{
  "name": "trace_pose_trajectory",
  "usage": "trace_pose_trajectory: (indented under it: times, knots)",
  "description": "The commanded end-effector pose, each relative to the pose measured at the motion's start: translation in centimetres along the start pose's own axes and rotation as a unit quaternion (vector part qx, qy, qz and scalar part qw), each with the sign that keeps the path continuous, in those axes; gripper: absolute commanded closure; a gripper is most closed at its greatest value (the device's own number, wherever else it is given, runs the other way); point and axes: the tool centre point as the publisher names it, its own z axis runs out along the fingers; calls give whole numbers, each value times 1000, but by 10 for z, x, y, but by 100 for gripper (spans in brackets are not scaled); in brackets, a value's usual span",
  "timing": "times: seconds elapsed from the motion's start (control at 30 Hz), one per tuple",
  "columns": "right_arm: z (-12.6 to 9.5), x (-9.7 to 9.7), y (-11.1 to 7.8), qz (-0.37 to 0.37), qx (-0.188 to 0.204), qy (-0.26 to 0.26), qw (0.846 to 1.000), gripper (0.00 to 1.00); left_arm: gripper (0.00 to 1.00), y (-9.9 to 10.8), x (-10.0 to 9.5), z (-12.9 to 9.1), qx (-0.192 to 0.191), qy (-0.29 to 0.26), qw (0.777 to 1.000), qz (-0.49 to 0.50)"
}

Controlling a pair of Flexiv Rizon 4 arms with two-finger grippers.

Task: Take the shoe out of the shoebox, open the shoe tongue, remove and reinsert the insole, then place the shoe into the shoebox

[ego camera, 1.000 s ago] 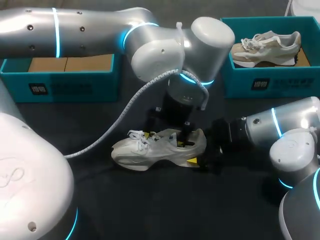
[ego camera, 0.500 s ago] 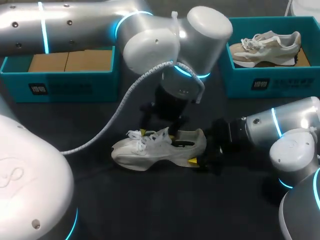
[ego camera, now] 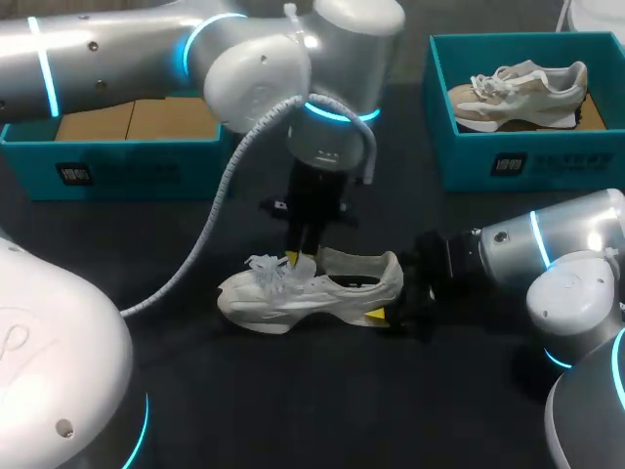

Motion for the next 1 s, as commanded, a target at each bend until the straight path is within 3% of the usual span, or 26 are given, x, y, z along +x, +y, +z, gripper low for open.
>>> trace_pose_trajectory:
  times: [0.03, 0.27, 0.83, 0.87, 0.9, 1.0]
  knots:
    - [1, 3, -1, 0, 3, 0, 1000, 100, 100, 2, -19, -7, 5, 54, 999, -3]
    - [1, 3, -1, 0, 3, 0, 1000, 100, 100, 3, -31, -5, 8, 49, 999, -7]
    - [1, 3, -1, 0, 3, 0, 1000, 100, 100, 3, -54, 40, -7, -7, 999, -30]
    - [1, 3, -1, 0, 3, 0, 1000, 100, 98, 3, -54, 42, -10, -7, 999, -33]
    - [1, 3, -1, 0, 3, 0, 1000, 100, 85, 2, -54, 45, -11, -9, 999, -35]
    - [1, 3, -1, 0, 3, 0, 1000, 100, 83, 3, -57, 51, -19, -10, 999, -41]
